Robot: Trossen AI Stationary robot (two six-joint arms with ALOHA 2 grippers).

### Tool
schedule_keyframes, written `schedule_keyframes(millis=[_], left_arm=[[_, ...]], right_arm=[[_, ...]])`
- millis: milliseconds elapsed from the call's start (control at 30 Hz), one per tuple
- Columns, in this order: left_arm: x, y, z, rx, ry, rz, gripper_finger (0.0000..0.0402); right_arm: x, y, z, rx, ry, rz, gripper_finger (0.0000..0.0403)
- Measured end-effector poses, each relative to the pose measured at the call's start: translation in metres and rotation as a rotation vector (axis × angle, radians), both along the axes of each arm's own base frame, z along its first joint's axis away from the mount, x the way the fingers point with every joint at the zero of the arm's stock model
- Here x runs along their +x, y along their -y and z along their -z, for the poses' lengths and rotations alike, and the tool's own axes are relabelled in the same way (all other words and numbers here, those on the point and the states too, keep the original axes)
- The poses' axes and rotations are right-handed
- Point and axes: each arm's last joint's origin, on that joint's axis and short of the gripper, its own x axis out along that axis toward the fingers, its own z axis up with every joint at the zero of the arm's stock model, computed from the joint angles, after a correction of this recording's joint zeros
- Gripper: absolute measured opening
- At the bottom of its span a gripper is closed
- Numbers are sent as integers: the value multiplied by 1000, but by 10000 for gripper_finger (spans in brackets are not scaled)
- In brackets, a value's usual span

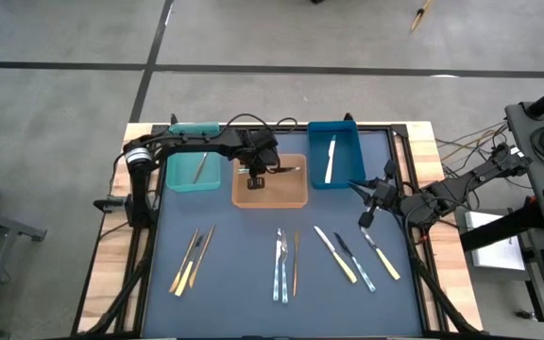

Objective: Sort silverware by color (type)
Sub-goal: Put the white knife in the orange bin

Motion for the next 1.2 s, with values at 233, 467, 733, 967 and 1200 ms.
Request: schedule_keyframes(millis=[233,467,733,967,1200], left_arm=[[0,0,0,1,2,0,12],[1,-1,0,6,14,0,12],[2,-1,-1,9,22,0,13],[2,-2,-1,11,28,-2,13],[3,-2,-1,10,31,-5,13]], right_arm=[[0,0,0,0,0,0,30],[0,0,0,0,0,0,31],[0,0,0,-1,0,0,30],[0,0,0,-2,-1,0,31],[0,0,0,-4,-3,-1,31]])
